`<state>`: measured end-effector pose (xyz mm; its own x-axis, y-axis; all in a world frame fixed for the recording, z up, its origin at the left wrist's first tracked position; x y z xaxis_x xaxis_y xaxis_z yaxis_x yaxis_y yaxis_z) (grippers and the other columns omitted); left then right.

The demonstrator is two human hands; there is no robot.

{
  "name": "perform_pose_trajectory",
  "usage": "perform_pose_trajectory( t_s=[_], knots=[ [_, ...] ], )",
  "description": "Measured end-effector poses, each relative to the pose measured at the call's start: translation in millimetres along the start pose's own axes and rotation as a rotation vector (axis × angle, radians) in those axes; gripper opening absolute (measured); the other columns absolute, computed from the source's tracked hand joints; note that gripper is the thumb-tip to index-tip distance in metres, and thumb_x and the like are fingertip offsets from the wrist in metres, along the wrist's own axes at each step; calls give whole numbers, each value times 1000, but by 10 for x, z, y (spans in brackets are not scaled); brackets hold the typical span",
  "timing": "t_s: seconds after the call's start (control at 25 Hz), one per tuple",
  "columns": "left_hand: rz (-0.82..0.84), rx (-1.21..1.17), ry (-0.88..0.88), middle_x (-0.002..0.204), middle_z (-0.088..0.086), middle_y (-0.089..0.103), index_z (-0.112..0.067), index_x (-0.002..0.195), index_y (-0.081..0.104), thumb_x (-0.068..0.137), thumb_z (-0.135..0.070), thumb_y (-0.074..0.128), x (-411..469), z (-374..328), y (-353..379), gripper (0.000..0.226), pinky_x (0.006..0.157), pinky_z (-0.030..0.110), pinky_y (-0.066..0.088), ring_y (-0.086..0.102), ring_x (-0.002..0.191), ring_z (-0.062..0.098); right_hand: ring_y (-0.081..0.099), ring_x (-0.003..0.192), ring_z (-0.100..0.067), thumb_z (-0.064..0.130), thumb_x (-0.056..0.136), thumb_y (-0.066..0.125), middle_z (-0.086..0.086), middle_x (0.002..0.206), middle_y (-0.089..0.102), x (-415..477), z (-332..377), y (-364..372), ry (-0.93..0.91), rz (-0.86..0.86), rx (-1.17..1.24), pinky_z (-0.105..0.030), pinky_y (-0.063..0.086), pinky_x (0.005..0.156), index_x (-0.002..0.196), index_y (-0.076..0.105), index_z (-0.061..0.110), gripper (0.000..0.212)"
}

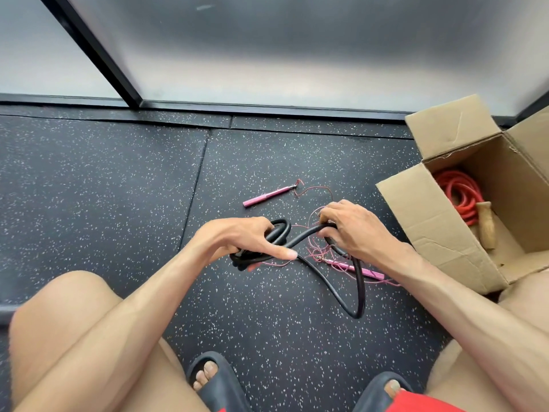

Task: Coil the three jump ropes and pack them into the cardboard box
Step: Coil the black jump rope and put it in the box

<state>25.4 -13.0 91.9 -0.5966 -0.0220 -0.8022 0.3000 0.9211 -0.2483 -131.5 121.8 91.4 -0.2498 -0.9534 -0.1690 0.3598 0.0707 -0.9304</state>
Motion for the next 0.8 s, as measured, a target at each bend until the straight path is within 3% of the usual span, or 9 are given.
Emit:
perform_pose_trajectory(
  t_s=[0.12, 0.2, 0.28, 0.44, 0.56, 0.68, 0.8],
  knots=[
    [-97, -15, 73, 59, 0, 63, -15, 81, 62, 74, -45, 82, -55, -59, -84, 36, 52, 31, 48, 59, 54, 22, 60, 95, -15, 36, 90, 69, 8, 115, 58, 24, -110, 29, 108, 44, 205, -34, 49, 85, 109, 56, 26, 25],
    [-229, -86, 108, 59, 0, 61, -12, 81, 62, 80, -33, 80, -88, -39, -231, 28, 47, 27, 45, 56, 49, 18, 67, 89, -20, 24, 93, 66, 2, 100, 68, 42, -253, 47, 214, 48, 362, -34, 53, 81, 109, 54, 23, 19],
    [-315, -194, 127, 58, 4, 62, -4, 86, 63, 85, -26, 76, -126, 25, -390, 26, 45, 25, 45, 57, 44, 20, 68, 75, -25, 20, 96, 60, -3, 82, 72, 68, -398, -8, 306, -61, 374, -40, 56, 72, 100, 57, 21, 5],
    [-342, -355, 222, 50, 11, 57, -8, 70, 55, 93, -18, 66, -244, 55, -606, 28, 43, 26, 42, 51, 38, 23, 64, 76, -27, 19, 96, 58, -7, 82, 71, 95, -598, -259, 405, -263, 349, -40, 52, 73, 89, 64, 16, 10],
    [-358, -509, 297, 48, 14, 48, -1, 71, 51, 94, -14, 61, -292, 81, -713, 29, 45, 27, 40, 46, 39, 23, 67, 77, -32, 19, 95, 58, -11, 79, 71, 113, -923, -257, 535, -335, 410, -43, 54, 73, 83, 64, 13, 15],
    [-435, -660, 329, 47, 11, 44, 1, 80, 53, 94, -15, 59, -302, 162, -831, 22, 50, 30, 39, 44, 37, 21, 70, 77, -36, 27, 89, 56, -14, 77, 72, 128, -1132, -106, 661, -307, 474, -47, 58, 73, 82, 64, 15, 15],
    [-515, -884, 357, 45, 6, 44, -4, 78, 50, 93, -16, 57, -271, 234, -912, 21, 53, 31, 40, 42, 36, 20, 69, 82, -33, 23, 89, 57, -17, 81, 73, 131, -1314, 97, 760, -186, 436, -40, 56, 78, 86, 68, 11, 16]
  ],
)
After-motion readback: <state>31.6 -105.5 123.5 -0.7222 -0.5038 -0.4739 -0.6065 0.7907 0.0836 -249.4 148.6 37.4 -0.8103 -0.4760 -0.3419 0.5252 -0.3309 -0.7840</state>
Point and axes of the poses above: each hand's wrist, its own x-axis towards the middle knuckle, its own y-axis out of the palm, z = x × y, the point moved 5 cm from there along x, towards the middle knuckle
